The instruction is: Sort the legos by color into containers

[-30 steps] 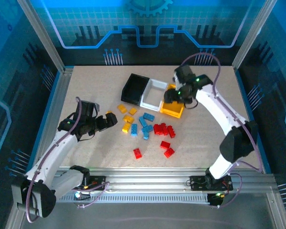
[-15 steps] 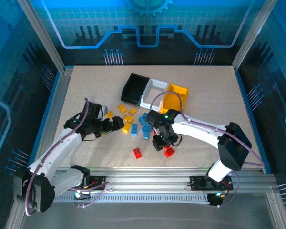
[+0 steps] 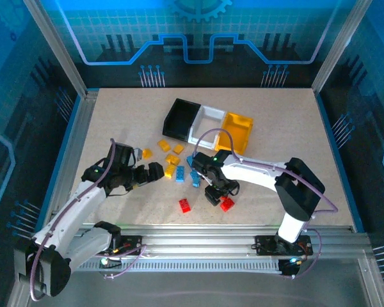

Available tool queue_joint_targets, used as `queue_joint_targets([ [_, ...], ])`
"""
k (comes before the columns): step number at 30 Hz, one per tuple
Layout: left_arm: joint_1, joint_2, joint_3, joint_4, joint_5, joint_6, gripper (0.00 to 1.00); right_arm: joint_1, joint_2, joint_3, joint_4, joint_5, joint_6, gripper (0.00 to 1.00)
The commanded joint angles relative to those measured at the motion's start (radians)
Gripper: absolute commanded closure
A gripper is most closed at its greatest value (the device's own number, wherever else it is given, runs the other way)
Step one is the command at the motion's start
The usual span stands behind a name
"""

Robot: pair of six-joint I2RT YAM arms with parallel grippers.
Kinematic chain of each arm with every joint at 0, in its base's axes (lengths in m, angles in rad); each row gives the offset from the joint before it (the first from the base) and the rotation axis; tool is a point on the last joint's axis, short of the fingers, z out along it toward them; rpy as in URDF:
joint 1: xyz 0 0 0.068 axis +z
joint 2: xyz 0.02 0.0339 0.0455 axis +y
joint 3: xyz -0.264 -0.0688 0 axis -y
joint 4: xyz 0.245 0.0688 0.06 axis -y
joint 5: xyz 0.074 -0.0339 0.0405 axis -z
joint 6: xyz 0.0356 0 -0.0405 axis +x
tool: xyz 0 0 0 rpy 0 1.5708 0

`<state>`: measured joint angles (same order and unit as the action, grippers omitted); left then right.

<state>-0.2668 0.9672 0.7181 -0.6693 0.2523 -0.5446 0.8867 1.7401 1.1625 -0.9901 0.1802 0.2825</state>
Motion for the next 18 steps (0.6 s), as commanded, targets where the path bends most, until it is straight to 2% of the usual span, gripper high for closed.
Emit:
queue_joint_targets([
  [1,-0.008,-0.015,-0.014,-0.027,0.01,0.001,0.01,-0.016,0.043,0.036,-0.003,0.035,-0.052,0.32],
  [12,-0.008,-0.02,-0.011,-0.033,-0.001,0.008,0.01,-0.094,0.094,0.045,0.026,0.026,-0.082,0.32],
  [18,-0.008,-0.022,-0.016,-0.029,-0.01,0.0,0.01,-0.109,0.111,0.054,0.037,0.0,-0.087,0.37],
])
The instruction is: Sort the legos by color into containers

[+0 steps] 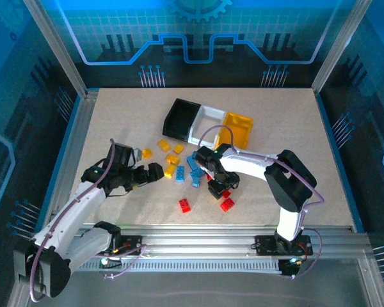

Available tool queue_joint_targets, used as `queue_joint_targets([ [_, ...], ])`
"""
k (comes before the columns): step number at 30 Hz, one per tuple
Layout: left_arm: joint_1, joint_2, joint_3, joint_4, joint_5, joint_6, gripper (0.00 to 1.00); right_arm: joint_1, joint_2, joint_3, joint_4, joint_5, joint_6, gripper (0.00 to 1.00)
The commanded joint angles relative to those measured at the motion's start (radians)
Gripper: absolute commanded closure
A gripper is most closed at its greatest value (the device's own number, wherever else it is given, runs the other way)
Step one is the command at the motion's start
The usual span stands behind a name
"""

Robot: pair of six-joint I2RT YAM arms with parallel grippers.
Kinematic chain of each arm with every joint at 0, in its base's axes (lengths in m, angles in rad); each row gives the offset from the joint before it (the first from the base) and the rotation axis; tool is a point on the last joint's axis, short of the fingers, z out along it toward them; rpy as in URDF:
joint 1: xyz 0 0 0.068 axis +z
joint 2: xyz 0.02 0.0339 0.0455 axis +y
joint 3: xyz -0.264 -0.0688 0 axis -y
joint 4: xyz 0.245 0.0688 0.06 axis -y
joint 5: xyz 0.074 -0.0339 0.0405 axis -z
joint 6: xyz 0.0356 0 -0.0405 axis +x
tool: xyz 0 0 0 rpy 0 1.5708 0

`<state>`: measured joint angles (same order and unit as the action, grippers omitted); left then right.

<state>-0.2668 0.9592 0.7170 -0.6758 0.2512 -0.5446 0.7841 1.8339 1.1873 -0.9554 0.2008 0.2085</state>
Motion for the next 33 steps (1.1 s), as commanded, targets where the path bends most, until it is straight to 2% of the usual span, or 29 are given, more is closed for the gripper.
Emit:
queue_joint_targets([
  [1,-0.008,-0.014,-0.016,-0.022,-0.009,-0.002,0.01,-0.006,0.02,0.029,0.005,-0.024,-0.01,0.39],
  [4,-0.008,-0.015,-0.019,-0.017,-0.011,-0.008,0.01,-0.005,0.026,0.025,0.014,-0.028,-0.002,0.44],
  [8,-0.008,-0.016,-0.027,-0.012,-0.014,-0.021,0.01,-0.007,0.031,0.02,0.028,-0.034,0.012,0.58],
  [19,-0.008,-0.011,-0.027,0.005,-0.017,-0.056,0.01,-0.044,-0.043,0.004,0.036,-0.059,0.039,0.65],
  [28,-0.008,0.01,-0.024,0.042,-0.018,-0.085,0.01,-0.165,-0.207,0.033,0.027,-0.201,0.129,0.67],
  [33,-0.008,0.067,0.002,0.075,0.004,-0.087,0.01,-0.306,-0.285,0.099,0.042,-0.339,0.23,0.68],
])
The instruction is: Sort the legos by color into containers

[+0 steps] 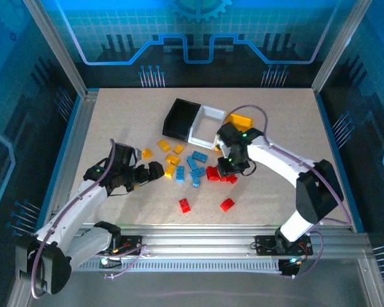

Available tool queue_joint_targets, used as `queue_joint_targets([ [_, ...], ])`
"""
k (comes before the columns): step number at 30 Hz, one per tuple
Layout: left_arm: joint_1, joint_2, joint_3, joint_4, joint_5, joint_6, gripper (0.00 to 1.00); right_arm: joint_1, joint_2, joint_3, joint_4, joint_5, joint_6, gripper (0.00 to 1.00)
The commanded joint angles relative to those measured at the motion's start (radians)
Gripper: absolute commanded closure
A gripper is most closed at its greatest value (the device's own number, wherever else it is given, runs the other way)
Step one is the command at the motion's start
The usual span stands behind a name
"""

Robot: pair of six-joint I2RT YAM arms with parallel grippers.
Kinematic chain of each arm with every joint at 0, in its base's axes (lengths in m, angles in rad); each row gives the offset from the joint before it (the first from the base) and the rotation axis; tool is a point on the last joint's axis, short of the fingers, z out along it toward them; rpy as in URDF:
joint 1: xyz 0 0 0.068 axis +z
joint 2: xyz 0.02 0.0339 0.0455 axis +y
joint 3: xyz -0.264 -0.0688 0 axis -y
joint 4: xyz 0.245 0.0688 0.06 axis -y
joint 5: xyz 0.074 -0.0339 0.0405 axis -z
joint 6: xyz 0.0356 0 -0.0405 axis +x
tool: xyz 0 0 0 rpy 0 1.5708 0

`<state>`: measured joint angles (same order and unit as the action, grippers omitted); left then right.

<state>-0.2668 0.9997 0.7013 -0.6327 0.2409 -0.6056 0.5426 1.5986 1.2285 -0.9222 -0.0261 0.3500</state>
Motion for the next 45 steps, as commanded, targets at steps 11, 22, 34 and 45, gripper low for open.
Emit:
queue_joint_targets([
  [11,-0.016,0.124,0.063,0.055,0.045,-0.009,0.01,-0.318,0.147,0.324,0.045,-0.179,0.325,0.67],
  [22,-0.147,0.187,0.073,0.038,0.062,0.008,0.01,-0.325,0.476,0.613,-0.029,-0.115,0.317,0.66],
  [34,-0.282,0.259,0.07,0.079,0.024,-0.045,0.01,-0.319,0.5,0.641,-0.046,-0.119,0.299,0.48],
  [45,-0.308,0.3,0.099,0.078,0.02,-0.032,0.01,-0.204,0.207,0.417,-0.078,-0.043,0.242,0.41],
])
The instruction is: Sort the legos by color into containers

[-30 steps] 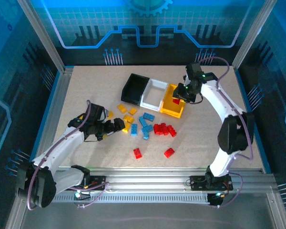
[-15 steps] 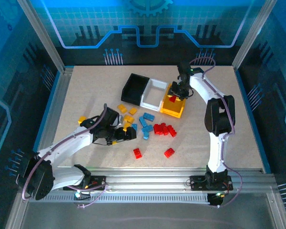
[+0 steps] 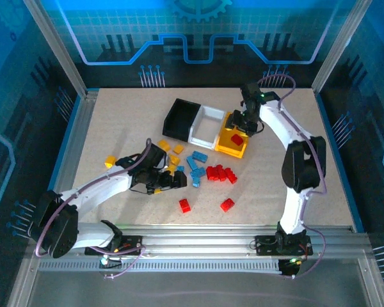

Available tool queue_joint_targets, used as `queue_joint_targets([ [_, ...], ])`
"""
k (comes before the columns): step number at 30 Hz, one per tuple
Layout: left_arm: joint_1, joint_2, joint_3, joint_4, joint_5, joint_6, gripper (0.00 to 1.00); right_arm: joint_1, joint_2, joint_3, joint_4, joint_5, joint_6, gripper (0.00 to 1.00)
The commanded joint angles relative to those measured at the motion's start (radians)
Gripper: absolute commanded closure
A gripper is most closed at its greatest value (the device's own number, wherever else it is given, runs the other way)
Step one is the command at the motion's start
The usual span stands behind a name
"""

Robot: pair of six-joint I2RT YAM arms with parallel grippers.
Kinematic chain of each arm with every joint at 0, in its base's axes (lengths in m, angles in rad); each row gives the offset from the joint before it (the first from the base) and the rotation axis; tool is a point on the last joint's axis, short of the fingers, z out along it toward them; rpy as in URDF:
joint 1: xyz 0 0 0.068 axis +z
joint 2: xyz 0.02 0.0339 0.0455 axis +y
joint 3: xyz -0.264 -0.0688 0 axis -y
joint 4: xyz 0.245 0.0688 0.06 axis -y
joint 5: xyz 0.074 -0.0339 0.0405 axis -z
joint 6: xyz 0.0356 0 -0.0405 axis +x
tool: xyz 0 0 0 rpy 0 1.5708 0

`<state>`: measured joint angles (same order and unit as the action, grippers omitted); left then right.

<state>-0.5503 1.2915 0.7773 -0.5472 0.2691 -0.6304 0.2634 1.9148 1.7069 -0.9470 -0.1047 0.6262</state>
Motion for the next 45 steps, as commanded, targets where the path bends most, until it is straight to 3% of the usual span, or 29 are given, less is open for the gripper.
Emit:
queue_joint_targets([
  [1,-0.035,0.01,0.021,-0.007,-0.011,-0.006,0.01,0.11,-0.142,-0.098,-0.059,0.049,-0.045,0.41],
  [9,-0.081,-0.017,0.013,-0.05,-0.107,-0.029,0.01,0.368,-0.303,-0.373,-0.051,0.145,-0.05,0.41],
  [15,-0.081,-0.048,-0.001,-0.051,-0.13,-0.062,0.01,0.471,-0.274,-0.448,0.021,0.096,0.026,0.44],
  [23,-0.081,-0.116,-0.032,-0.061,-0.153,-0.115,0.01,0.574,-0.191,-0.427,0.054,0.098,0.119,0.44],
  [31,-0.08,-0.235,-0.078,-0.086,-0.222,-0.173,0.01,0.618,-0.094,-0.362,0.097,0.1,0.26,0.43],
  [45,-0.069,-0.339,-0.133,-0.135,-0.244,-0.195,0.01,0.611,0.084,-0.206,0.052,0.108,0.255,0.43],
])
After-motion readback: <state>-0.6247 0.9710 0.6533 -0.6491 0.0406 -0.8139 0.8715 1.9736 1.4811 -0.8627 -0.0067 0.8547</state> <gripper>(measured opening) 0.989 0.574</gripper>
